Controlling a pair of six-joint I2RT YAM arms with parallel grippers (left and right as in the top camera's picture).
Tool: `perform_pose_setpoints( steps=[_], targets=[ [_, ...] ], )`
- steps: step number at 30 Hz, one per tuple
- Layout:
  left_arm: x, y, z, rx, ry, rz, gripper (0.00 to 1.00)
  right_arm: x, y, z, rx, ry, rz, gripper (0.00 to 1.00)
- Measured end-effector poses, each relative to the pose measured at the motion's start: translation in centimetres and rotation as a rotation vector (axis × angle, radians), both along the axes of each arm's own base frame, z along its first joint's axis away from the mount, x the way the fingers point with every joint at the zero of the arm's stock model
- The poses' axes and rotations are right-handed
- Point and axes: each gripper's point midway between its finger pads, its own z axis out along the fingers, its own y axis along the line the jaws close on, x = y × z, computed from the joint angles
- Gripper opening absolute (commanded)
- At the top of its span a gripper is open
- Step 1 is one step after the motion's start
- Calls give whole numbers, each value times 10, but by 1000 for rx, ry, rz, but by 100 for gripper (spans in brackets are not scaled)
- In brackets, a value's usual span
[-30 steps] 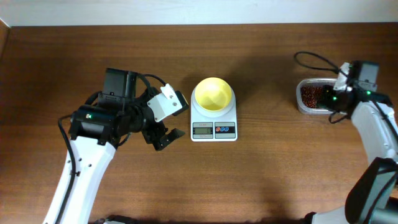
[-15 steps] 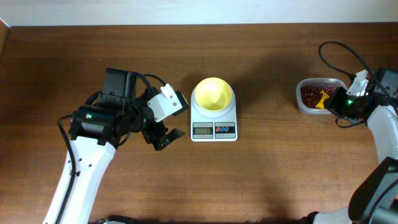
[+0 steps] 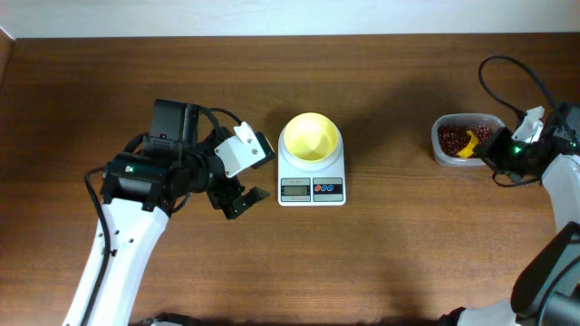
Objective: Scoop item into bowl and weigh 50g on scale
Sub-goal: 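Drag the scoop through the red beans with the right gripper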
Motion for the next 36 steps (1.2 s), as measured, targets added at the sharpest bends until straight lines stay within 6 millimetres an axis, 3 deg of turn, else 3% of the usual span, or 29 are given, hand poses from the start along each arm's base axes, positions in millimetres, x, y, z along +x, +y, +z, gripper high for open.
perform_pose_setpoints(
  steps=[8,21,24,32,36],
  targets=[
    [0,0,0,0,0,0,99,-9,-6,-10,54,41,-23,4],
    [0,0,0,0,0,0,99,-9,-7,-7,80,31,-27,4],
    [0,0,0,0,0,0,99,-13,-17,-6,109,28,-70,4],
    [0,0,0,0,0,0,99,-7,-8,-5,221,3,-67,4],
    [0,0,0,0,0,0,99,-8,-15,-5,213,-10,-67,4]
  ],
)
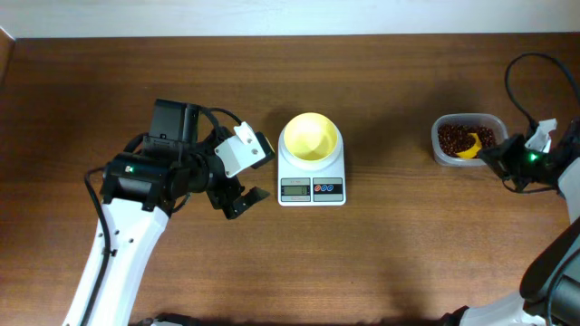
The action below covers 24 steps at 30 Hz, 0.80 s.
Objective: Scoop item into bowl and weigh 50g on scale
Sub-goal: 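Drag the scoop through the red beans with the right gripper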
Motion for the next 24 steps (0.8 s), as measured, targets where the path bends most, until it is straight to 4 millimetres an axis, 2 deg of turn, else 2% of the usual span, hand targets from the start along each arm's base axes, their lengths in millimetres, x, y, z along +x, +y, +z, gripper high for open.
perform_pose_setpoints(
  steps=[3,6,24],
  targets=[
    [0,0,0,0,-1,0,99,-7,-18,-1,19,-7,-41,4],
    [0,0,0,0,-1,0,99,-13,-27,3,40,-42,-38,4],
    [0,0,0,0,0,0,99,-13,-15,12,110,-88,6,4]
  ],
)
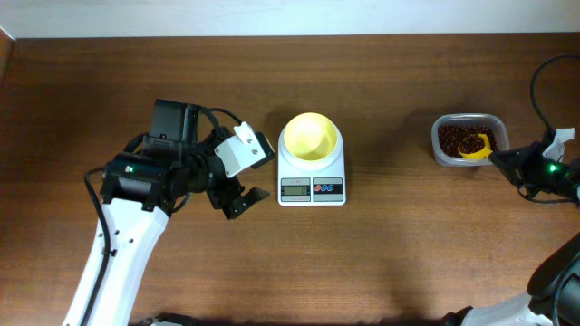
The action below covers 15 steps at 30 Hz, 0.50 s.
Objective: Scoop item into bowl and weigh 50g on scale
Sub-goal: 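Drag the scoop through the red beans with the right gripper, then tilt the scoop up and lift it out of the tub with the right gripper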
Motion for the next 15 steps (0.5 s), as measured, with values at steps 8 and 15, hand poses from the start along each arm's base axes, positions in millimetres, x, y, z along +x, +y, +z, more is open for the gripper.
perform_pose_setpoints(
  steps=[8,15],
  targets=[
    [0,0,0,0,0,0,99,2,1,4,-43,-64,64,4],
    [0,0,0,0,0,0,99,3,5,6,-79,-119,126,4]
  ],
)
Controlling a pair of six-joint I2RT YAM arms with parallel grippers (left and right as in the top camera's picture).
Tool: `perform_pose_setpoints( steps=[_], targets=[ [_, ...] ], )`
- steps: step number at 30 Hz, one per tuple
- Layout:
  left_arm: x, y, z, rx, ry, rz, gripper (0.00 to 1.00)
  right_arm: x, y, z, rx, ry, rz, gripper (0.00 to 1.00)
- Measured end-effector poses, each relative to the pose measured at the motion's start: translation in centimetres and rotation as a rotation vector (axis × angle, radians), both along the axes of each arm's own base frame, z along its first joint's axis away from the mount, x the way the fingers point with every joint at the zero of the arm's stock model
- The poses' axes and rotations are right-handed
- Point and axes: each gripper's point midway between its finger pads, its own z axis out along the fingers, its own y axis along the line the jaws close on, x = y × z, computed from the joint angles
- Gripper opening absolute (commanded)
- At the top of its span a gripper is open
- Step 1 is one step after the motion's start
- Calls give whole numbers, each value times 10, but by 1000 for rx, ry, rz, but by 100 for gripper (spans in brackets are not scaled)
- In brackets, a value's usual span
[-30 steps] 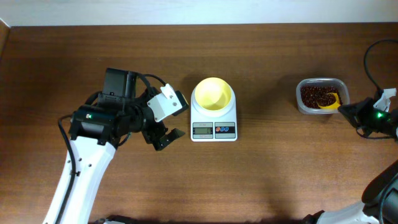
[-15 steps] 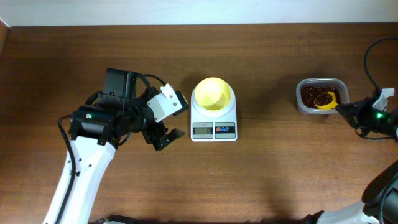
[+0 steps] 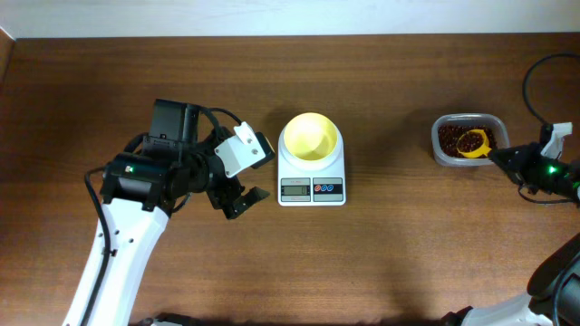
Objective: Scoop item into bowl and weigh 50g on scale
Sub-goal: 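Tilt the scoop up and lift it out of the tub with the right gripper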
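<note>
A yellow bowl (image 3: 310, 138) sits empty on the white scale (image 3: 312, 179) at the table's middle. At the right, a clear tub (image 3: 448, 138) holds dark red beans. A yellow scoop (image 3: 474, 144) with beans in its cup lies level over the tub's right half. My right gripper (image 3: 506, 157) is shut on the scoop's handle, just right of the tub. My left gripper (image 3: 237, 196) stands open to the left of the scale, holding nothing.
Black cables loop off the right arm near the table's right edge (image 3: 535, 81). The left arm's white camera block (image 3: 243, 149) sits close to the scale's left side.
The scoop has shifted very slightly up over the tub and sits level with beans in its cup. The left arm has not moved.
First the scoop was dug tilted into the beans with my right gripper close over the tub's right rim. Then the gripper was further right, the scoop lower in the tub. By now the scoop is level, filled with beans, the gripper outside the tub.
</note>
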Motion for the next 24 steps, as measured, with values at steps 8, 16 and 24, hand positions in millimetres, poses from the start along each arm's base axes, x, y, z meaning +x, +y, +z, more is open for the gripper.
perform_pose_setpoints(
  steps=[8,16,24],
  targets=[
    [0,0,0,0,0,0,99,1,-5,-1,-10,9,-21,4],
    [0,0,0,0,0,0,99,-2,-14,7,66,-12,-72,4],
    [0,0,0,0,0,0,99,-3,-16,6,39,-24,-57,4]
  ],
)
